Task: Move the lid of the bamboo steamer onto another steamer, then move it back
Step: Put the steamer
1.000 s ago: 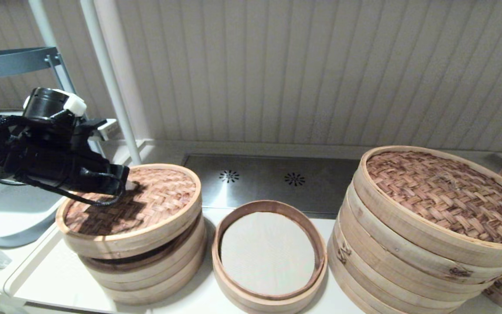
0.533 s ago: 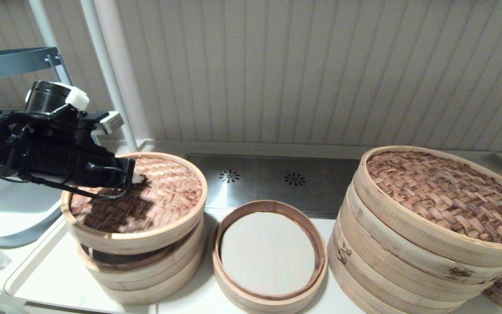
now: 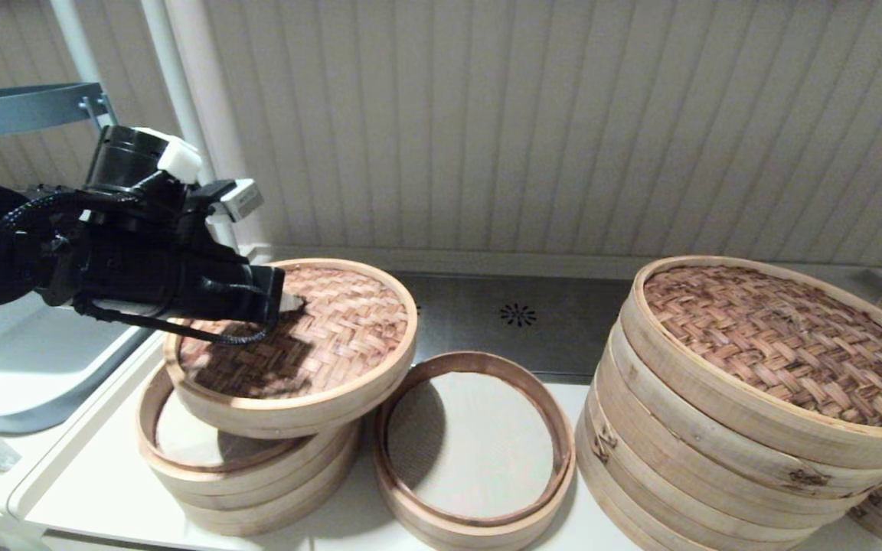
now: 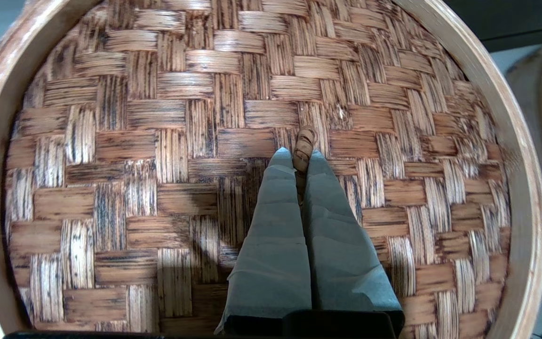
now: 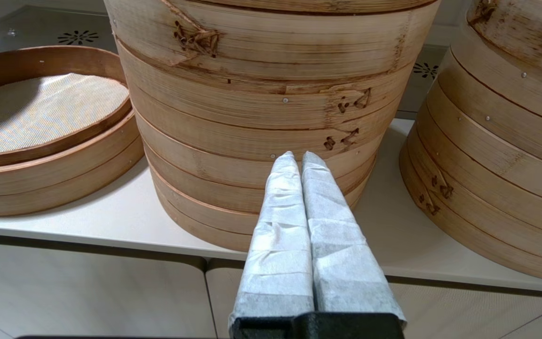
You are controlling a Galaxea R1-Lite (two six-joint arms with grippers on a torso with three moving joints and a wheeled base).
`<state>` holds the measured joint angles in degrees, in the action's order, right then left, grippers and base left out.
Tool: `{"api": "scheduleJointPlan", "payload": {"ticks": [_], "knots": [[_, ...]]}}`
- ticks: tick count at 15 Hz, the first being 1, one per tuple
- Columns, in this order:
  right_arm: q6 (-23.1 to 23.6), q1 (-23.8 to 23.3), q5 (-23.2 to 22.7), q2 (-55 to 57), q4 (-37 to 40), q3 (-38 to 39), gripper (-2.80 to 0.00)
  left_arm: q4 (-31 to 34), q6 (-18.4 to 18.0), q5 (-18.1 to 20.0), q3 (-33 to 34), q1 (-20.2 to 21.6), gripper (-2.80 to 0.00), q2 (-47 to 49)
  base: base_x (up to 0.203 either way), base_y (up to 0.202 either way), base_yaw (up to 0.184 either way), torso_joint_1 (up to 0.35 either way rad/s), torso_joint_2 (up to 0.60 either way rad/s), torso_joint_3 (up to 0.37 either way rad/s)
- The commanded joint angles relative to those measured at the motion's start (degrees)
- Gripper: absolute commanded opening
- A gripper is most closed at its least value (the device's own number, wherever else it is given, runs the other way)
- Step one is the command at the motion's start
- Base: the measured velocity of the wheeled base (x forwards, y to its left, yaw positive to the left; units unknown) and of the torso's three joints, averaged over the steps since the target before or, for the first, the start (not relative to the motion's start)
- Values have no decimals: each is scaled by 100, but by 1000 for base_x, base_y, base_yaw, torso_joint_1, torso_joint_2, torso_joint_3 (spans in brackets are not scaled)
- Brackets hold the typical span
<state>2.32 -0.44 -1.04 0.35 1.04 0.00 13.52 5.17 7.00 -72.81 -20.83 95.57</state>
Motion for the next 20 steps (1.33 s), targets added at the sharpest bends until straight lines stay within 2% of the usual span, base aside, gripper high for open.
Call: {"api": "scheduleJointPlan", "payload": {"ticks": [1, 3, 5, 11, 20], "knots": [[6, 0, -2, 7, 2, 8, -280, -33, 45, 2, -15, -238, -280, 83, 0, 0, 0, 0, 0, 0], [6, 0, -2, 0, 2, 0, -280, -69, 59, -5, -41, -317, -280, 140, 0, 0, 0, 0, 0, 0], [6, 0, -2, 0, 2, 6, -280, -132, 178, -9, -161, -707, -280, 192, 0, 0, 0, 0, 0, 0], [6, 0, -2, 8, 2, 0, -280, -140, 375, -188, -436, -1492, -280, 525, 0, 0, 0, 0, 0, 0], [6, 0, -2, 0, 2, 8, -280, -622, 548, -216, -511, -2102, -280, 1094, 0, 0, 0, 0, 0, 0]]}}
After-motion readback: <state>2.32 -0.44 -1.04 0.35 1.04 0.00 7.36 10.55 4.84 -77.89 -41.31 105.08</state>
